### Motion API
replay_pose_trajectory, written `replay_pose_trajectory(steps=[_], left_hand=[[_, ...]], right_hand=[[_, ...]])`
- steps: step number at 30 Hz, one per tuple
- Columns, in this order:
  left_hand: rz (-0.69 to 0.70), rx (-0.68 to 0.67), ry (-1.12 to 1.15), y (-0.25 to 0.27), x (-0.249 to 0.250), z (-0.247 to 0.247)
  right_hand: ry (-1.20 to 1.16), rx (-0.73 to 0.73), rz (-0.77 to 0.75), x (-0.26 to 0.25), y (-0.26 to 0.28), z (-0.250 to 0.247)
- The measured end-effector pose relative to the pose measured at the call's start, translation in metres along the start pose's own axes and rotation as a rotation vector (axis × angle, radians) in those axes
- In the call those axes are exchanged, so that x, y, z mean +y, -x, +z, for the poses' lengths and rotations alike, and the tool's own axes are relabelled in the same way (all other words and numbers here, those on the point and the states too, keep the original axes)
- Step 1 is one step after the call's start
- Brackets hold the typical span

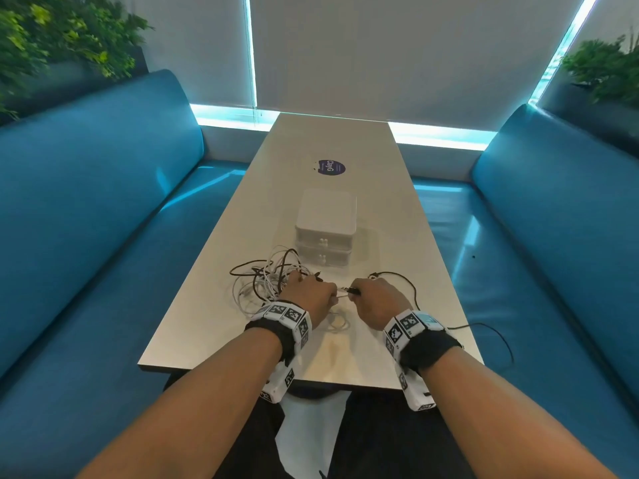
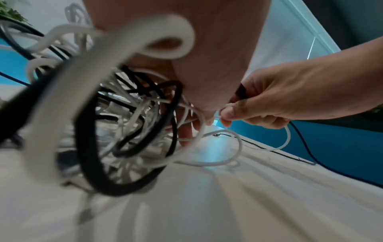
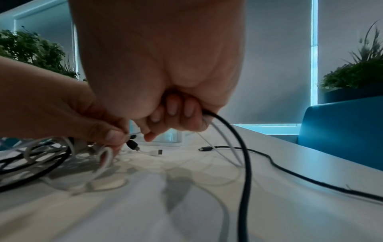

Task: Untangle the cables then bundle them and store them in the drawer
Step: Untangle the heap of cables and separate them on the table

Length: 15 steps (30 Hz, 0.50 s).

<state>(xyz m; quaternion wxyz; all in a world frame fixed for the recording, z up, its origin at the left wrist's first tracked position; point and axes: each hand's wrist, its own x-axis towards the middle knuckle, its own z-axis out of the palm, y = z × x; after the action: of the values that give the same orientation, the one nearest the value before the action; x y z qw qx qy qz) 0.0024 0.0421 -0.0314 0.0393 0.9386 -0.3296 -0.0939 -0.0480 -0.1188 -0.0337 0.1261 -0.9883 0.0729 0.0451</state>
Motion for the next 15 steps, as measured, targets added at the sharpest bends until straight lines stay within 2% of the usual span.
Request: replay_pose_trajectory(steps=[4,10,13,15], left_hand=[[-0.017,0.003,-0.015,0.002,-0.003,0.002],[-0.041,0.055,-0.17,0.006,-0.001,-0.002],[-0.028,0.038,-0.192,0.004,0.004,-0.001],[-0.027,0.059,-0.225,0.004,0.007,0.0]], right_hand=[[0.035,0.052,0.078,0.012,-0.001,-0.003],[-0.001,0.046,0.198,0.025,0.001,-0.01],[-0.057,0.023,0.184,0.019,0.001,-0.007],[-0.105,0.041,0.111,0.011,0.001,-0.006]])
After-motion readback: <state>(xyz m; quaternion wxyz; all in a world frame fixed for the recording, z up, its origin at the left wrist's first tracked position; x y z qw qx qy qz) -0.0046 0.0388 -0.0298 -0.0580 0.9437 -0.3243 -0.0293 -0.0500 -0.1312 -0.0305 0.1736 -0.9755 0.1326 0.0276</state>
